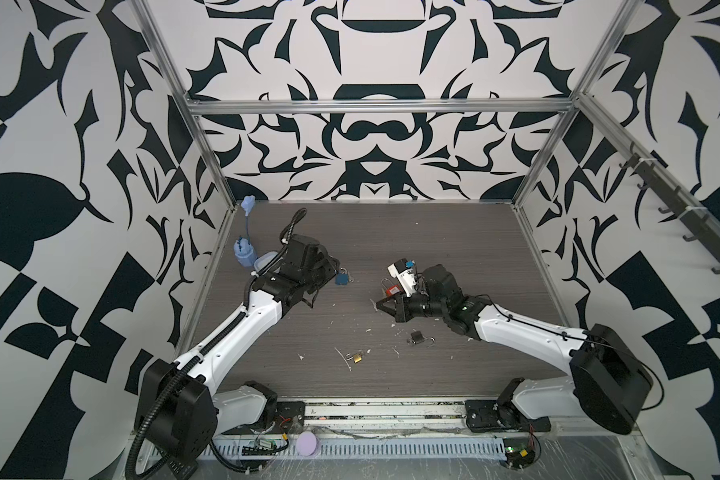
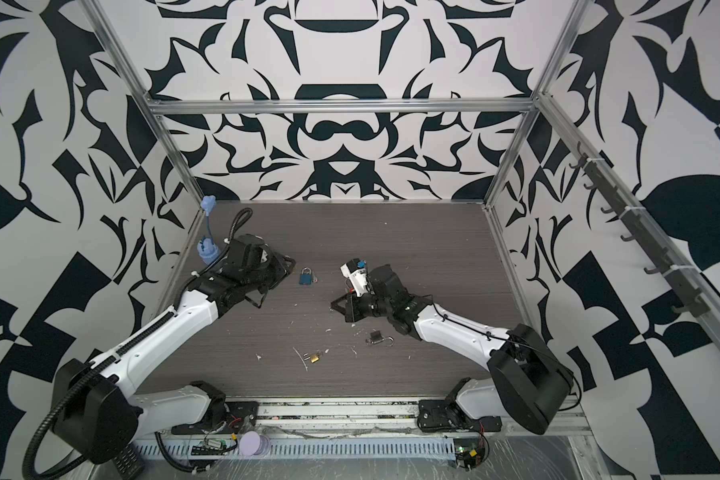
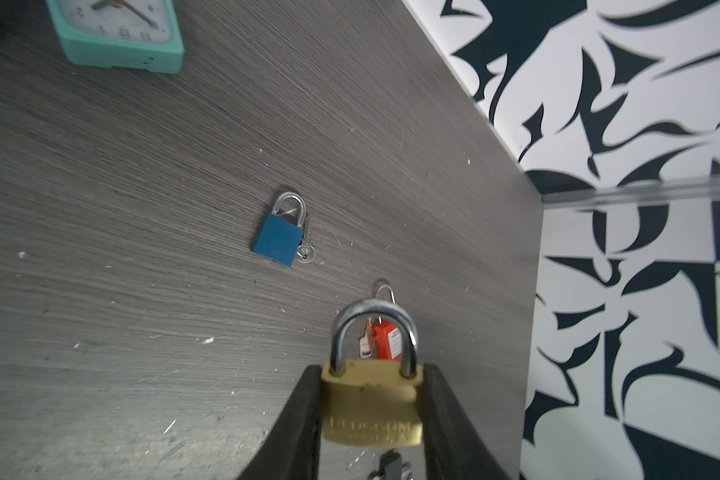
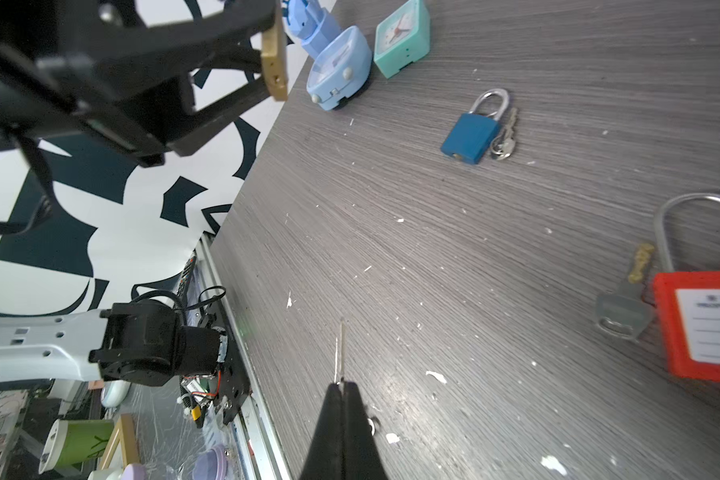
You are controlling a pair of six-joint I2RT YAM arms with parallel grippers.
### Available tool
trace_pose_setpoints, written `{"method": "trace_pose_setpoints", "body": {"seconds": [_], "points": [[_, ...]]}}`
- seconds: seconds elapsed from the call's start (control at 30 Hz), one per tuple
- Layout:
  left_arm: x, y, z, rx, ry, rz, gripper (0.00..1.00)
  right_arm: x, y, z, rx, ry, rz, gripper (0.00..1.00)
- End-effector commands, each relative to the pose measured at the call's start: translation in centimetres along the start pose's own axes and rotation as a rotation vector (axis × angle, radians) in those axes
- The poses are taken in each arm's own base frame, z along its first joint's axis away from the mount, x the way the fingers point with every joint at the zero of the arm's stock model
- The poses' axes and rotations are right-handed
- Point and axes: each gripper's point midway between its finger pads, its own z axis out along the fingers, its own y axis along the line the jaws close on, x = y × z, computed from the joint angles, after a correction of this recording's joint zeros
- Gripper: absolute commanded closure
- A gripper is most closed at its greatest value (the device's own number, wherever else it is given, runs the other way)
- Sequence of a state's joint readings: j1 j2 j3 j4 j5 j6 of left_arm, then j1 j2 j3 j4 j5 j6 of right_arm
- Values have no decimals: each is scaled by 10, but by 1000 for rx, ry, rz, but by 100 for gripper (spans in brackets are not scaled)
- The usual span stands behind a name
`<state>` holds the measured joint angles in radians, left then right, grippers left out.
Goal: Lock with the key
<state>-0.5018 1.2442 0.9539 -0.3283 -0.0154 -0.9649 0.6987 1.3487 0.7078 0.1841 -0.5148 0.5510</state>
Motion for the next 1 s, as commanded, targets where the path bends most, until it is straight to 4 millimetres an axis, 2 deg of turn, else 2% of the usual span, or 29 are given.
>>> {"method": "trace_pose_setpoints", "body": {"seconds": [0.0,0.2,0.33,0.53,0.67,0.97], "points": [[37,5,8,-69,138,223,100,-15,-3,-11,36,-33,0,100],[95,13,29,-163,311,520,100,-2,-25,-21,125,-13,45,100],[123,27,47,-207,440,640,100,9,-36,-25,156,1,74,100],[142,31,65,-182,528,825,100,18,-43,-25,178,14,88,100],[156,32,70,-165,587,926,100,21,-47,-23,186,24,96,100],[160,53,87,-242,629,974,100,26,-51,-17,181,41,114,100]]}}
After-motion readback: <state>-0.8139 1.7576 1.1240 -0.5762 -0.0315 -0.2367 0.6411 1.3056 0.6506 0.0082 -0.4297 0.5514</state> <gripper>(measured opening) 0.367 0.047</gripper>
